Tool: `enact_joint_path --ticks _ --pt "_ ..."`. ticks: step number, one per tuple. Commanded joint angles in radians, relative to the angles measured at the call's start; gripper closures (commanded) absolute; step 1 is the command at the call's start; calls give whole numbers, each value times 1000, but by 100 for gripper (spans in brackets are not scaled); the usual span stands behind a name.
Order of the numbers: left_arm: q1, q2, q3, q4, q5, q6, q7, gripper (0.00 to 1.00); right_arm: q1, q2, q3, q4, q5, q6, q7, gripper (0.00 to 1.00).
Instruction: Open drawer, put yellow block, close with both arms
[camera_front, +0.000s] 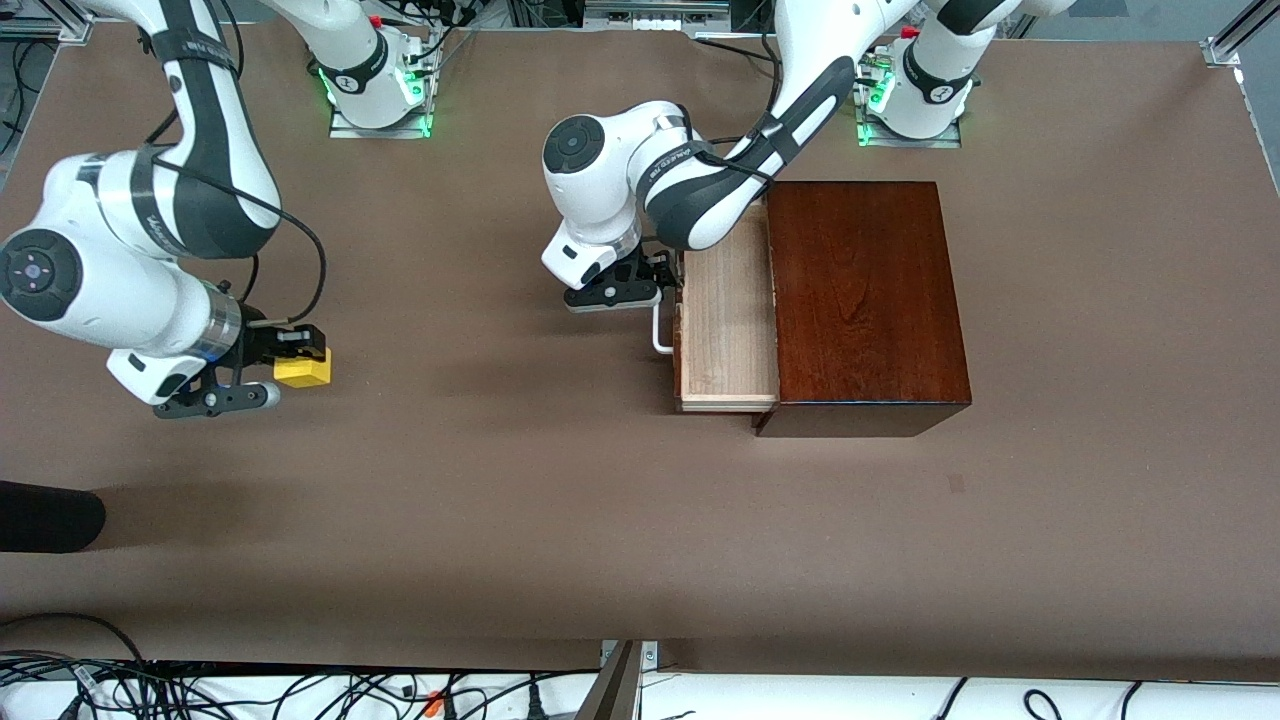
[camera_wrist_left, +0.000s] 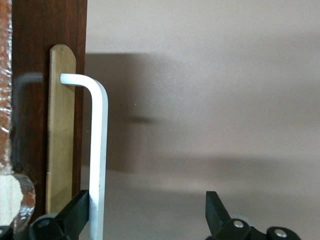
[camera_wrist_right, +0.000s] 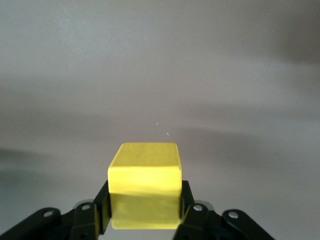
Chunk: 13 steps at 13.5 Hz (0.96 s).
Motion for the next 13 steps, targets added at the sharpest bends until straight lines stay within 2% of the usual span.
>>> enact_joint_path --ticks 1,5,7,9,13 --pt "-29 46 -4 91 -20 2 -20 0 -1 0 -3 74 2 -95 -20 67" --pt "-31 50 -5 114 -26 1 -14 0 -2 -1 -14 157 -1 -192 -58 67" --pt "-1 9 -7 99 -27 -11 -5 0 -2 0 -22 161 -2 -196 -67 67" --pt "71 -58 -19 94 -111 -66 74 0 -8 3 -22 161 2 -193 -75 67" --pt "278 -222 -19 91 -290 -249 325 0 -7 5 -22 161 -1 -193 -75 67"
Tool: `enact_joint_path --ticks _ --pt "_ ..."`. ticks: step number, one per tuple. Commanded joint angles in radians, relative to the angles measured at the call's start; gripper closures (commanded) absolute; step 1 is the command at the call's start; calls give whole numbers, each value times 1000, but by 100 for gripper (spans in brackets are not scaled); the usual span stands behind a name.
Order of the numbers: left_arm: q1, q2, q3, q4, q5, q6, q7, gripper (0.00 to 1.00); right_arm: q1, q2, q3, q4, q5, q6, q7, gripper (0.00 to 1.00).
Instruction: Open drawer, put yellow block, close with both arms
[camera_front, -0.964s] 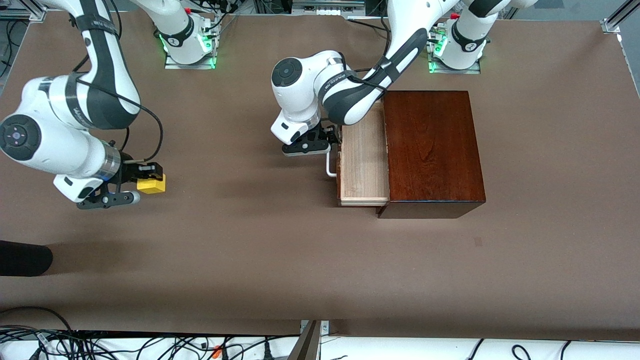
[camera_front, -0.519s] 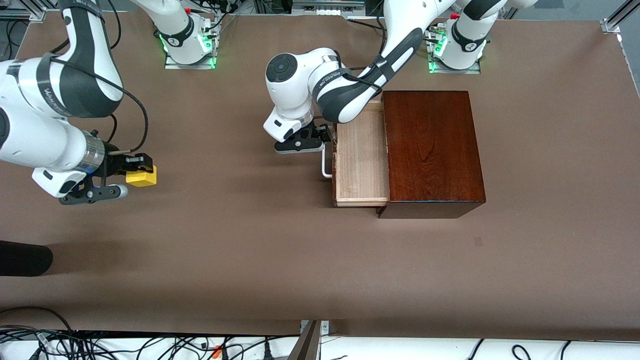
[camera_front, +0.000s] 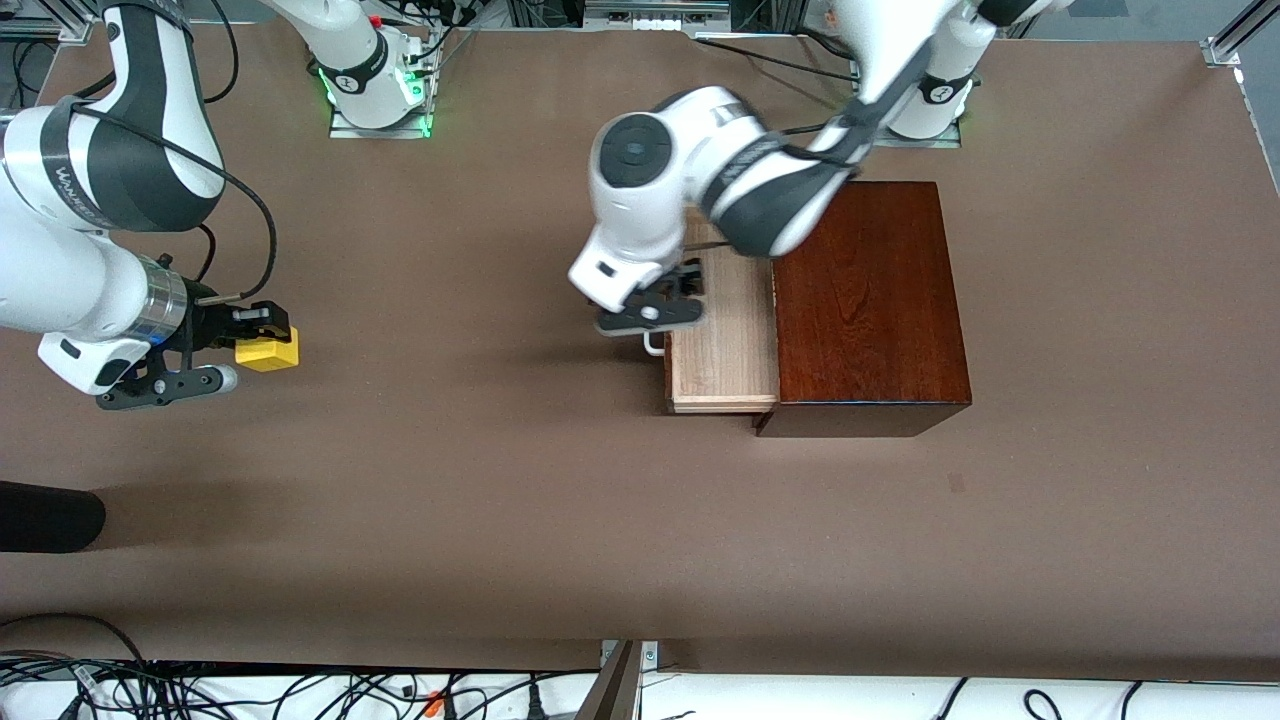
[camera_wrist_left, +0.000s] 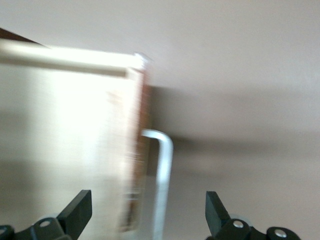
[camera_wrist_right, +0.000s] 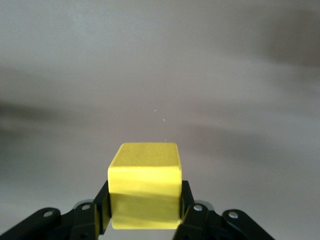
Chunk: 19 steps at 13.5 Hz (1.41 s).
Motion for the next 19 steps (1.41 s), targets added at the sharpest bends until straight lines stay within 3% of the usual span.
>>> enact_joint_path --ticks 1,4,10,12,13,17,18,19 --pt "148 -127 -14 -44 -96 -92 156 0 -1 0 4 17 -1 -25 -17 67" --pt "257 -203 -14 -91 -106 -115 241 0 12 -3 28 18 2 -33 -17 67" --pt "455 -264 1 -123 -152 -134 490 0 116 -1 163 21 -10 -57 -18 67" --pt "475 -337 71 -195 -191 -127 618 0 219 8 174 39 -48 -39 -69 67" --pt "462 -385 139 -238 -222 -127 678 0 274 31 174 84 -69 -30 -101 67" --pt "333 -555 378 -377 -259 -133 831 0 412 106 176 219 -76 -20 -124 67" --pt "321 -580 411 -383 -259 -150 844 0 440 120 176 236 -74 -13 -133 67" --pt "320 -592 417 -375 -259 -188 861 0 472 129 176 237 -73 1 -153 61"
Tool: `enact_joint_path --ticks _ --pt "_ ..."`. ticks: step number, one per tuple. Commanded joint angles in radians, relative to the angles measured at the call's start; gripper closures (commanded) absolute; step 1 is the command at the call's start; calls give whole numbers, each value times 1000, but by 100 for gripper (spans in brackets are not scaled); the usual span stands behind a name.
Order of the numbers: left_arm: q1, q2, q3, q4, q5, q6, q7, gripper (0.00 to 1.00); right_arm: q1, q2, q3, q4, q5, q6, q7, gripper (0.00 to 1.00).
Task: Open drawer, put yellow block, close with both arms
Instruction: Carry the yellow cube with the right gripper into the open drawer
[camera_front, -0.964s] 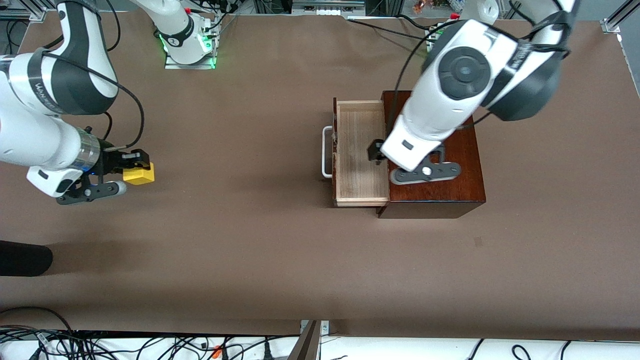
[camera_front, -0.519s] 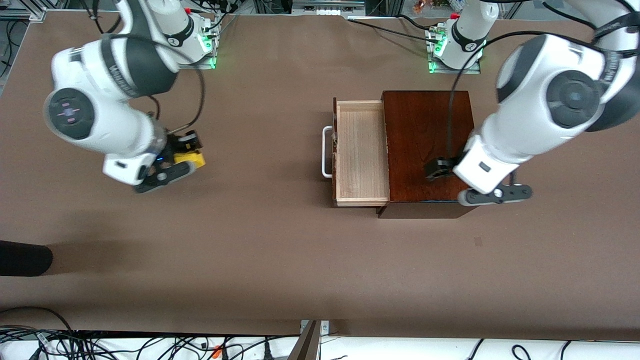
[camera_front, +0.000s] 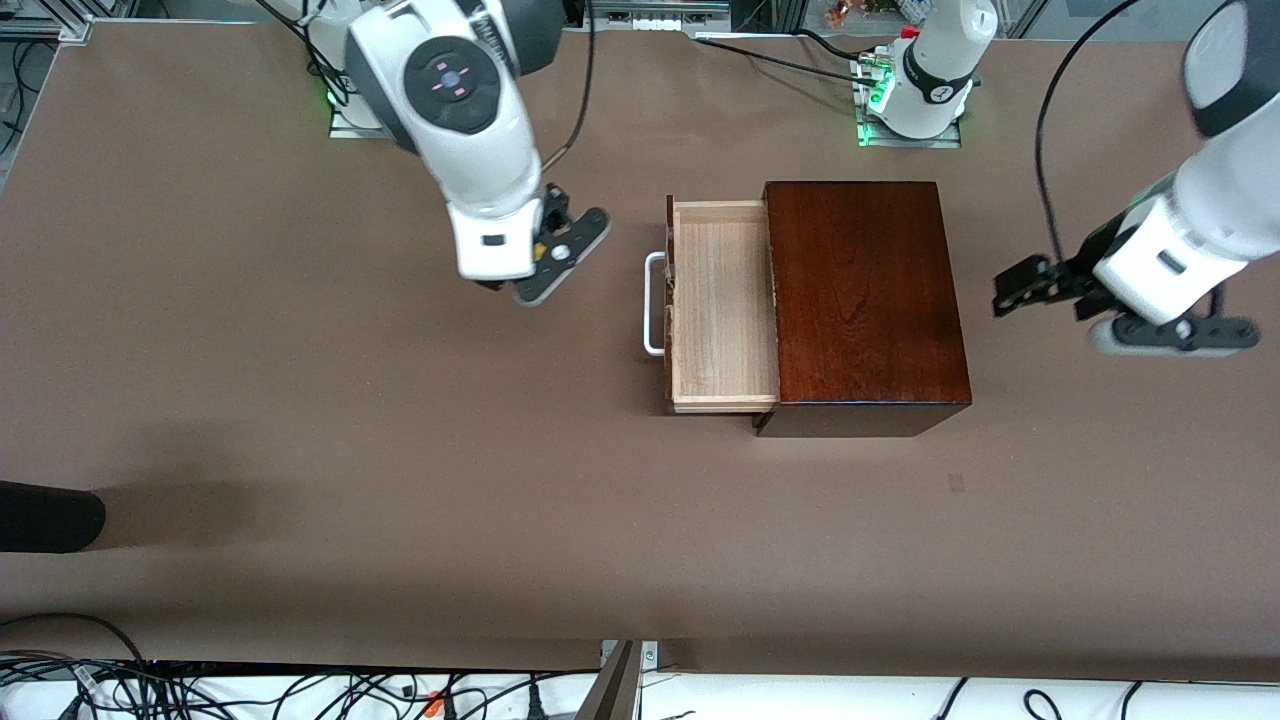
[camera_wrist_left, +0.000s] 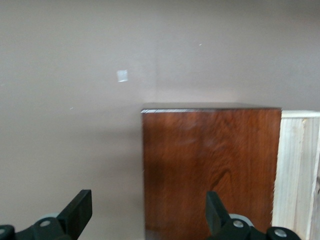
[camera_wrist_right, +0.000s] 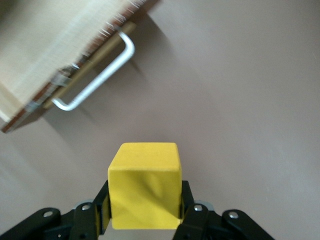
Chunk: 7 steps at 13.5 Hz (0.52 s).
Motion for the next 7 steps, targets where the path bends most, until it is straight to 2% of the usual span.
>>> enact_joint_path --ticks 1,4,6,7 --pt "-33 -99 52 -63 -20 -58 59 0 80 65 -10 67 -6 33 -66 56" --pt "-27 -113 46 -42 -8 -111 58 0 200 114 -13 68 -18 161 -66 56" --pt "-25 -114 43 -40 -8 -117 58 0 224 137 -11 70 -35 223 -76 68" --pt "-25 -113 42 -39 -7 -123 58 0 243 148 -11 70 -52 243 -76 70"
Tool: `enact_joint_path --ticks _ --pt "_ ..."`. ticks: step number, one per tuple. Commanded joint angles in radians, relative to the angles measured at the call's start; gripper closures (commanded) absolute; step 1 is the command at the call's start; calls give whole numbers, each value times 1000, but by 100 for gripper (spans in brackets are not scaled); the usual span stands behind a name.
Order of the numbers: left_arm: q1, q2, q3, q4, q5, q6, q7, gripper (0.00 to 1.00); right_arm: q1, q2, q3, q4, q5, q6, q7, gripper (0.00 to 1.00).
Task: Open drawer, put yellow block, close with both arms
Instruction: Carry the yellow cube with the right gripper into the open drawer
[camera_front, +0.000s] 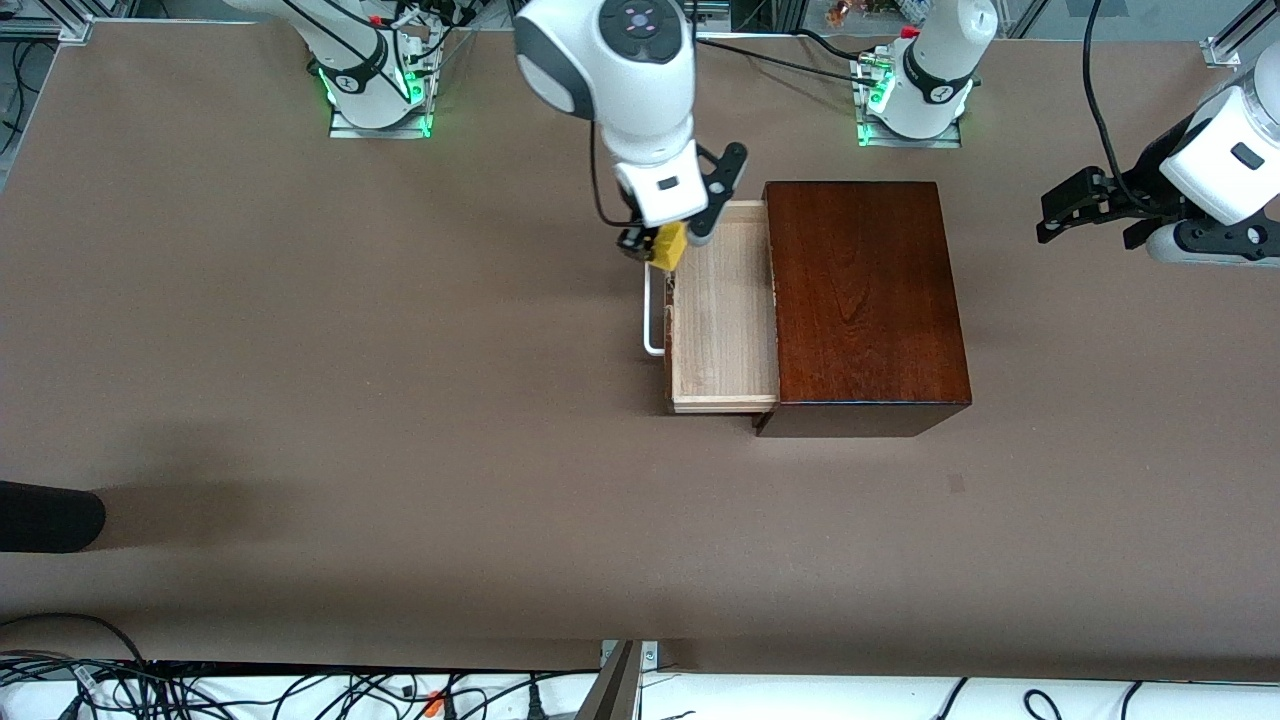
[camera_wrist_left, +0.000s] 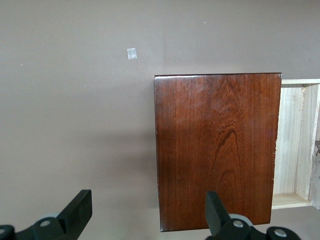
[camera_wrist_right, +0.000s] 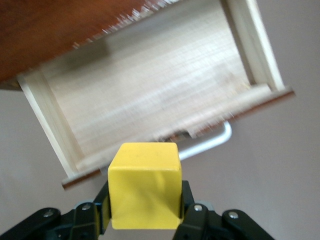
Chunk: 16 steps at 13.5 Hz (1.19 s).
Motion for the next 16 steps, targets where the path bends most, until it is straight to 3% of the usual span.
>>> enact_joint_path --ticks 1,3,9,16 --pt "-11 -11 6 -12 -5 -15 22 0 48 41 -12 41 -48 43 -22 70" --pt "-11 -11 6 -12 -3 -18 22 0 100 69 -14 41 -79 74 -9 70" --pt "-9 -11 2 -12 49 -19 26 0 126 148 -12 41 -176 121 -63 68" --pt "-11 -11 3 -9 49 -18 24 0 124 199 -15 37 -217 175 -123 66"
